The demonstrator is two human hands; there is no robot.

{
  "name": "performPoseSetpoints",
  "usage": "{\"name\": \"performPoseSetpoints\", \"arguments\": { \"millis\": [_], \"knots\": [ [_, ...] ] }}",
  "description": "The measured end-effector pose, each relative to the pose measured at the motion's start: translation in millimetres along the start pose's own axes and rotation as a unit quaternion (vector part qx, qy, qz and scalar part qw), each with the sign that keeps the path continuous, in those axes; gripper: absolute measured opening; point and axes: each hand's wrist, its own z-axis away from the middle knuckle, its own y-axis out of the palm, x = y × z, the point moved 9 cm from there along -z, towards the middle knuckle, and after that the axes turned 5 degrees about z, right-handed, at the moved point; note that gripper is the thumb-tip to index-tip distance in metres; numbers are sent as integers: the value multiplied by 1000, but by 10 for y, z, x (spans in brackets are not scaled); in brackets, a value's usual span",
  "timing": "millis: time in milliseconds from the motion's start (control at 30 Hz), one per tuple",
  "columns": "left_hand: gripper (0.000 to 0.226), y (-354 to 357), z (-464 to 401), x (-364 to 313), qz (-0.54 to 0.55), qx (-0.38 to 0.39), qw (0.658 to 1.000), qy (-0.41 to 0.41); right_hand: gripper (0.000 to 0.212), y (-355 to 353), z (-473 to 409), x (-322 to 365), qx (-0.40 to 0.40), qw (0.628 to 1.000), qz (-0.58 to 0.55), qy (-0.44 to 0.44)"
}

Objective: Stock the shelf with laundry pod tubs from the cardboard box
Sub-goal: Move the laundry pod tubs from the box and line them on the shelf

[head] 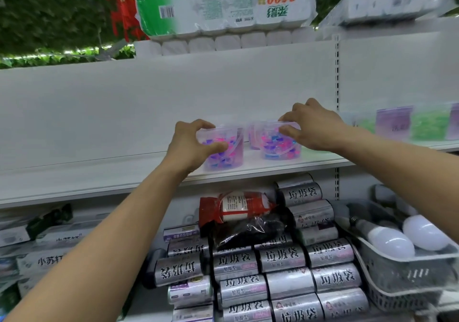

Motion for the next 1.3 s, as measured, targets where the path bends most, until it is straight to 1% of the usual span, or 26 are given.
{"name": "performPoseSetpoints", "arguments": {
  "millis": [300,433,500,567,633,700,767,833,900,1000,1133,1200,1300],
  "knots": [
    [53,153,-81,-39,-11,-2,1000,4,40,12,38,4,-12,1000,-15,13],
    [65,167,6,-63,-10,-8,1000,16,46,66,57,7,-4,1000,-18,19],
    [70,148,114,-98,-31,-30,998,48,52,96,115,4,-13,999,-34,18],
    [68,147,258,-168,-68,-61,991,95,56,53,233,-18,-60,996,-68,25],
    [63,189,442,-272,-80,-82,984,137,52,-34,422,-49,-119,988,-91,28],
    [53,286,658,-415,-70,-93,976,185,46,-98,654,-85,-153,984,-94,17],
    [47,450,898,-585,-80,-99,965,231,40,-125,916,-163,-162,983,-82,1],
    [45,694,1113,-753,-90,-92,958,256,35,-129,1185,-326,-161,985,-66,-5],
    [44,1013,1283,-903,-71,-62,959,266,30,-110,1468,-564,-152,987,-43,6],
    [44,1627,1483,-1067,-38,11,968,246,30,-64,1926,-1017,-117,992,-23,40],
    [48,2546,1770,-1320,-27,91,968,232,35,-26,2572,-1770,-42,995,9,87],
    [52,3167,2010,-1552,-19,144,962,232,36,-91,2987,-2293,1,993,23,120],
    [56,4119,2434,-1932,4,232,948,220,41,-153,3650,-3236,77,975,23,205]
  ]
}}
